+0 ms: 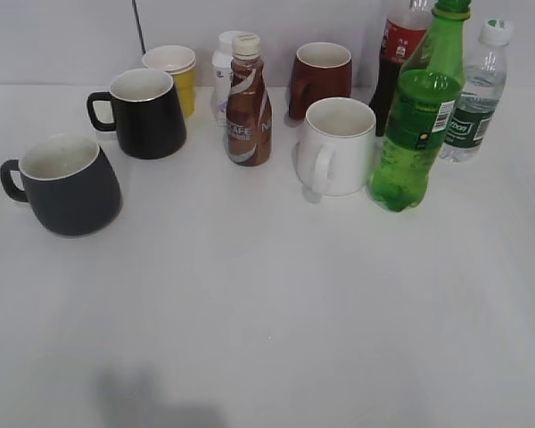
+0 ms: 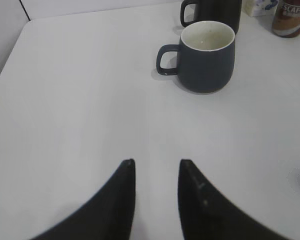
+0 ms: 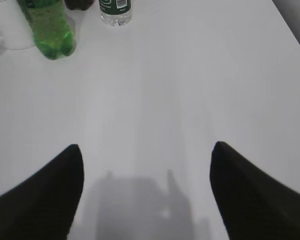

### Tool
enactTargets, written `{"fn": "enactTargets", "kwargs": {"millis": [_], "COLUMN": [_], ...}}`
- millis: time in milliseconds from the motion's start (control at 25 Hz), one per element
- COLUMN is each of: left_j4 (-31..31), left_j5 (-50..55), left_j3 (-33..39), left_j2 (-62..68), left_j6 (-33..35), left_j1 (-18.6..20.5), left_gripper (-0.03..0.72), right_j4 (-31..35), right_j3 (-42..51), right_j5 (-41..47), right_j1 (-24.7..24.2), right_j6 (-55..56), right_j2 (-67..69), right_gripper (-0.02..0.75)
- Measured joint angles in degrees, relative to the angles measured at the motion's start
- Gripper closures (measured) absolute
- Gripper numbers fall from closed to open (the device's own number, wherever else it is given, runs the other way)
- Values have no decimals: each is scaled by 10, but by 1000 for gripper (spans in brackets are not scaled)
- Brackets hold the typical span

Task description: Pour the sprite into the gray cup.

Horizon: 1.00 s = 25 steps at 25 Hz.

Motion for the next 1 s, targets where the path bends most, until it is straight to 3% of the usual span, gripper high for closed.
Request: {"fn": "enactTargets", "kwargs": {"millis": [1000], "left_j4": [0], "left_j5": [0], "left_j3": [0], "left_j2": [0], "left_j6": [0], "left_j1": [0], "left_gripper": [454], "right_j4": [0], "right_j3": [0], "right_j5": [0], "right_j1": [0], "right_j6": [0], "right_j2": [0], "right_gripper": [150]}}
